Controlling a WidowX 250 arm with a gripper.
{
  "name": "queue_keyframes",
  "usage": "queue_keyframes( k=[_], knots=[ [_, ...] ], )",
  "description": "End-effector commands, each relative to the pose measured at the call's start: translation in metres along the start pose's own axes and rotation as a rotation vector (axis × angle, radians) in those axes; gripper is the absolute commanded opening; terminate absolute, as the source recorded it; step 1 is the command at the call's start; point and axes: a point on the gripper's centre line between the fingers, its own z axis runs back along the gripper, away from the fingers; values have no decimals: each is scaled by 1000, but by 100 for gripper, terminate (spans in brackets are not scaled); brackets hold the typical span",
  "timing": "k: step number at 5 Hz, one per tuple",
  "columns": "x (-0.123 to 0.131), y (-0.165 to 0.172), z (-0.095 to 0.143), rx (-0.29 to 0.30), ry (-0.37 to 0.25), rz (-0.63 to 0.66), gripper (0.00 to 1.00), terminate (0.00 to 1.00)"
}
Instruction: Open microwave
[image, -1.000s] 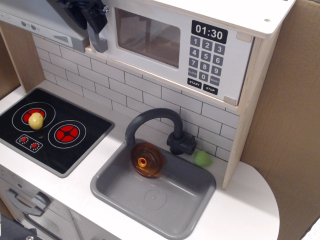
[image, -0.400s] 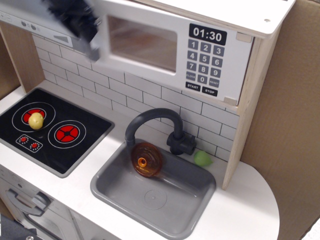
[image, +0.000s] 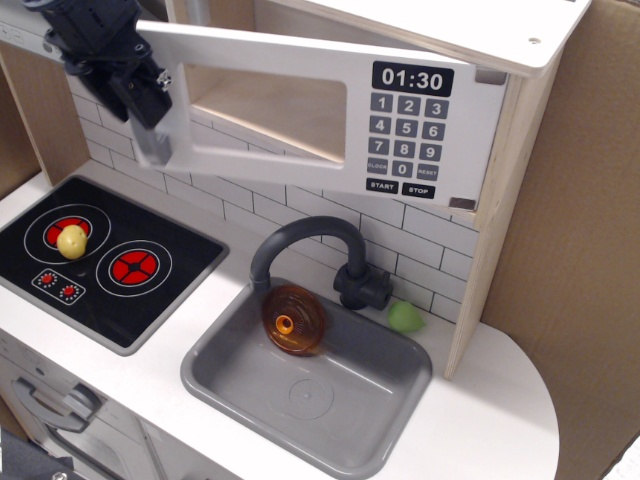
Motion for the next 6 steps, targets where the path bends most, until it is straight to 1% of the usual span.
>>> queue_keyframes(
  k=[1,2,3,4,5,6],
  knots=[
    [21,-49,68,-80,47,160,100,0],
    [47,-54,79,-141,60,241,100,0],
    [77,-52,86,-154,21,309,100,0],
    [84,-38,71,-91,13,321,100,0],
    [73,-22,55,-14,13,275,100,0],
    [67,-10,38,38,56,277,100,0]
  ],
)
